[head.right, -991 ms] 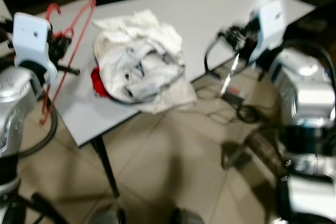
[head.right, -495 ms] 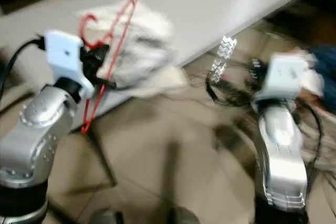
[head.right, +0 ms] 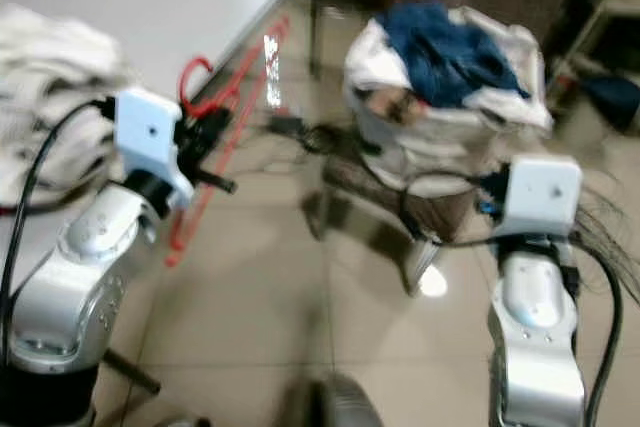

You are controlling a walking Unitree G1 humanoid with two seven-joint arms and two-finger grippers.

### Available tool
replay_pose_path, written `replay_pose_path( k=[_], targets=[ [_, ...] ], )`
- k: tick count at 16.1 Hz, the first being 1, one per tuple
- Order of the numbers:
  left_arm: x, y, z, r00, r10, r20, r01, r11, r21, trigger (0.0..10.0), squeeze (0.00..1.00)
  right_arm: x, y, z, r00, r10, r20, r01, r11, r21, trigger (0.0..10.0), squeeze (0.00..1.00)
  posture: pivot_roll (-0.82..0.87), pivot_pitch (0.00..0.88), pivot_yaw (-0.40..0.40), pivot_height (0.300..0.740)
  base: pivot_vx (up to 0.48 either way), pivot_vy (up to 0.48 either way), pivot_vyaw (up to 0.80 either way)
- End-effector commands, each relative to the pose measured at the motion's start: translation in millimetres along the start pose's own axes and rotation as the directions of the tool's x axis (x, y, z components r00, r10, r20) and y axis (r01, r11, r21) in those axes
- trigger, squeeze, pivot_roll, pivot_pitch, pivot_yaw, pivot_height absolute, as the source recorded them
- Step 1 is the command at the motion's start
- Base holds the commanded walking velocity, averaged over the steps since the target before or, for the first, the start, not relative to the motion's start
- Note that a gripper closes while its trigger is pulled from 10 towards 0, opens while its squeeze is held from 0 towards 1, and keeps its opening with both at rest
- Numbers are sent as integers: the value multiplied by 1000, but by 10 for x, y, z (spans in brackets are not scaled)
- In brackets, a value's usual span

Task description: Hang hanger

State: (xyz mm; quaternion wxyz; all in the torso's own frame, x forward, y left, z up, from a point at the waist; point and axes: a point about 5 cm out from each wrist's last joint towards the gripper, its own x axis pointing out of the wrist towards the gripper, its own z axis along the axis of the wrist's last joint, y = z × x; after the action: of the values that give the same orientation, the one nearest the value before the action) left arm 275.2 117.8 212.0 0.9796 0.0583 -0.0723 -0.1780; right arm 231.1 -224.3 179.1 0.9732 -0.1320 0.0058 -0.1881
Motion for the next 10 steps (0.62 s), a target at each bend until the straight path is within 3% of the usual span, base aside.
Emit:
replay_pose_path(
  k=[1, 2, 4, 8, 10],
  targets=[
    [-31, -22, -16, 1000, -13, 5, 13, 1000, -9, 10000, 0, 27, 61, 70, 999, 42, 14, -43, 998, 36, 10000, 0, -92, 102, -17, 740, 296, 0, -788],
    [-34, -32, -19, 1000, -21, 4, 21, 1000, -12, 10000, 0, 34, 81, 75, 998, 59, 15, -60, 997, 45, 10000, 0, -92, 100, -17, 740, 296, 0, -788],
    [-28, -31, -31, 1000, -17, 0, 17, 1000, -10, 10000, 0, 70, 239, 50, 983, 183, -31, -179, 979, 92, 10000, 0, -87, 92, -19, 740, 319, 0, 0],
    [-33, 11, -84, 1000, 2, -21, -2, 1000, 7, 10000, 0, 44, 400, 20, 960, 275, -47, -272, 960, 68, 10000, 0, -85, 84, -24, 740, 348, 0, 0],
    [-6, 51, -89, 999, 20, -26, -20, 1000, 9, 10000, 0, 54, 436, 58, 958, 286, -37, -281, 955, 98, 10000, 0, -88, 79, -21, 740, 352, 0, 0]
  ],
)
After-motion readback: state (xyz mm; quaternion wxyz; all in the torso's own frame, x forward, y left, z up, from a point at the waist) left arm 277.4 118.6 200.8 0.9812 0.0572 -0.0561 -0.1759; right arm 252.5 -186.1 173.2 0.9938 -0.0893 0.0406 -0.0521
